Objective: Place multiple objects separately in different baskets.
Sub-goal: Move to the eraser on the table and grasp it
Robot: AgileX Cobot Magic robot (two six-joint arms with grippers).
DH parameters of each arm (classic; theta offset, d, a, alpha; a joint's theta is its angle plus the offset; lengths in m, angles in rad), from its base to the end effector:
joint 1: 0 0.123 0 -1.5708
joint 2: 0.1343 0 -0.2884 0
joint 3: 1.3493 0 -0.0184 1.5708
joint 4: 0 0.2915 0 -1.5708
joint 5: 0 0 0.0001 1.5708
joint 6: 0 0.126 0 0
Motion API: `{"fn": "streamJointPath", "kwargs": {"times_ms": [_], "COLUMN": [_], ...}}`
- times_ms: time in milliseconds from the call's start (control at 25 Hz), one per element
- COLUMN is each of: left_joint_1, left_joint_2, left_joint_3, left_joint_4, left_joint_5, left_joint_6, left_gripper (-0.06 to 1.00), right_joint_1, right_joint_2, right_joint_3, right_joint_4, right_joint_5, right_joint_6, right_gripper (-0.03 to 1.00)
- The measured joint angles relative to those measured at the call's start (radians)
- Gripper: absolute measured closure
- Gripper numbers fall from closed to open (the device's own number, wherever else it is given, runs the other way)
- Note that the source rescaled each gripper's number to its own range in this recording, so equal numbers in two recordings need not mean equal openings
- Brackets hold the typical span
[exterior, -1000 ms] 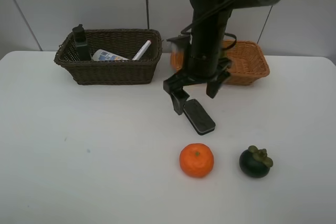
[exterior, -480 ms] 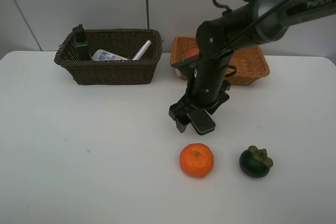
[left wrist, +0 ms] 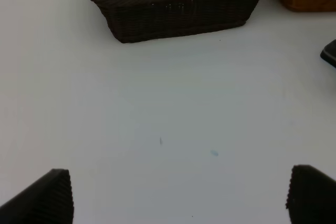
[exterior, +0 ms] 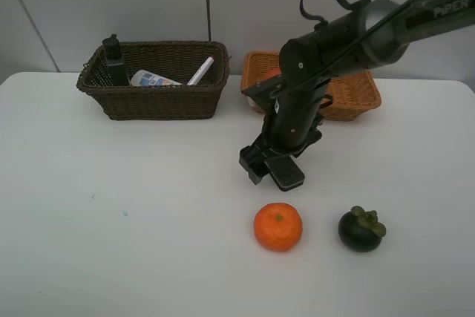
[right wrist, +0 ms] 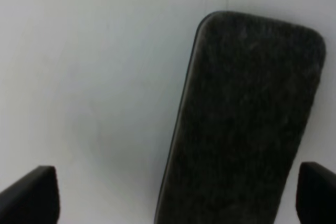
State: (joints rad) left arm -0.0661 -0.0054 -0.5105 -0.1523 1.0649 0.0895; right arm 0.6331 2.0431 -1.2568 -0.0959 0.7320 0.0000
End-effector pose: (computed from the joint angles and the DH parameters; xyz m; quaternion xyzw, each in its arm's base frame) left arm 0.0544 -0.0204 0.2854 0.0696 0.8449 -0.0698 0.5258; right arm 0.3410 0.2402 0.0620 -0.3418 0.9365 -0.0110 0.0770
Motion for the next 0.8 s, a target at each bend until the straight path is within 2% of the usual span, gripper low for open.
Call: {"fn": "streamJointPath", "kwargs": {"times_ms": [400, 800], "left_joint_1": [0.000, 0.000], "left_joint_2": [0.000, 0.000], "left_joint_3": [0.000, 0.000], "left_joint_4": [0.000, 0.000], "left_joint_5": [0.000, 0.000], "left_joint_6": [0.000, 0.000], "left_gripper": [-0.06, -0.06], "right_joint_1": [-0.086, -0.091], "right_joint_2": [0.000, 0.048], "right_joint_3": [0.000, 0.000], "right_joint_4": [0.004, 0.049], "right_joint_5": [-0.022, -0.046], "right_joint_6": [0.000, 0.000], "right_gripper": [-0.03, -0.03]}}
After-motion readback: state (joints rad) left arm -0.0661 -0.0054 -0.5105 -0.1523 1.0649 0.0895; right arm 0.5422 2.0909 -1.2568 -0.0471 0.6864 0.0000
